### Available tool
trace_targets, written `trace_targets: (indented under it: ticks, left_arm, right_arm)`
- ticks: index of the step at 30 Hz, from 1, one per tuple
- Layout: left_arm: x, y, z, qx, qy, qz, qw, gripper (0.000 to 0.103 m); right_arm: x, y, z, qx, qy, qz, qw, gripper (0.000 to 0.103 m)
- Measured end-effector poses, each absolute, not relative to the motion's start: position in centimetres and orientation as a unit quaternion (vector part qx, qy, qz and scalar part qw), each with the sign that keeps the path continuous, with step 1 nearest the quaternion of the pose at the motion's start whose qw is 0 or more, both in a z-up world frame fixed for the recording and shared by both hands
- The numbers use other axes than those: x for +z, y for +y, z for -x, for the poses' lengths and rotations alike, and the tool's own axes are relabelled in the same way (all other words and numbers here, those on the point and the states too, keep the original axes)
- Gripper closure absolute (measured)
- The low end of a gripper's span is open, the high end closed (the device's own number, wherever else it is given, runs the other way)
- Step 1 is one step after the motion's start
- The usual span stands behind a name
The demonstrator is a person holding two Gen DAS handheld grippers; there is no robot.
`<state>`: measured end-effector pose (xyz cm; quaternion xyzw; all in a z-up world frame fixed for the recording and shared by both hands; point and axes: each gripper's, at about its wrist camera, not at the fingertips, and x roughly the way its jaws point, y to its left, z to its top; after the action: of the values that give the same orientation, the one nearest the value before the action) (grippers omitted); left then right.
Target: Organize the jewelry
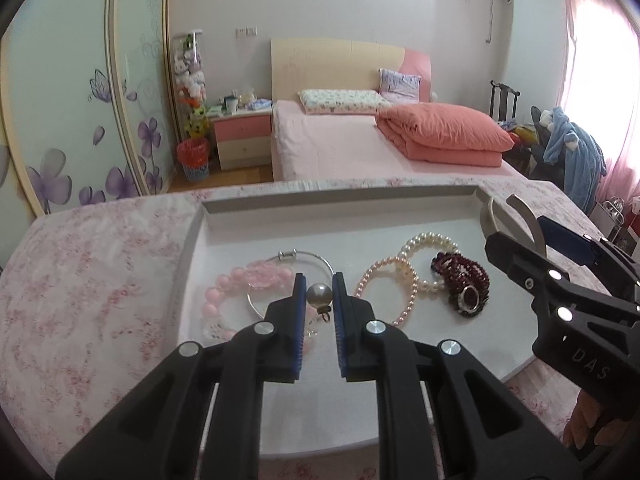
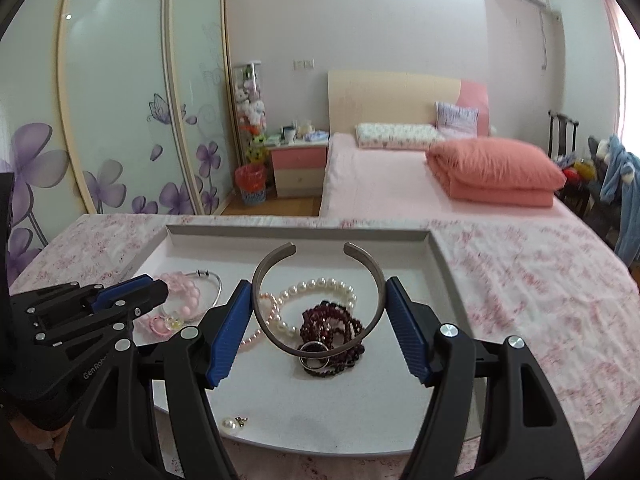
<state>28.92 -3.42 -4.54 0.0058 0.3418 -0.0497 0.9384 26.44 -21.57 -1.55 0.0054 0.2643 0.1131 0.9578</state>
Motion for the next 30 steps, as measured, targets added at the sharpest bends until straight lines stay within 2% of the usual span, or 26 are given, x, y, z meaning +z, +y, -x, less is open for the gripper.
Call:
trace_targets:
  ticks: [5, 8, 19, 25, 30]
  left_arm:
    - [-5.2, -3.4, -29.2, -0.052, 0.348, -0.005, 0.936, 0.087]
    - [-5.2, -3.4, -29.2, -0.051, 0.348, -0.006, 0.936, 0.075]
    - [-3.4, -0.6, -27.1, -0.027, 0.336, 0.012, 0.941, 0.062]
    - [-1.9, 2.7, -23.7, -0.002, 0.324, 0.036, 0.945, 0.052]
    - [-0.9, 5.0, -19.5, 0.007, 0.313, 0.062, 0.948, 0.043]
  right_arm:
    - [-2.3, -21.7, -27.1, 0.114, 0.281, -0.016, 0.953, 0.035]
    - [-2.7, -21.8, -27.3, 0.118, 0.293, -0.026, 0.949, 0.035]
    - [-1.2, -24.1, -26.1, 0.099, 0.286, -0.055, 0.951, 0.033]
    - [-0.4, -25.1, -23.7, 0.095, 0.287, -0.060, 0.951, 0.033]
    - [0.6, -25.3, -20.0, 0.101, 0.281, -0.061, 0.952, 0.028]
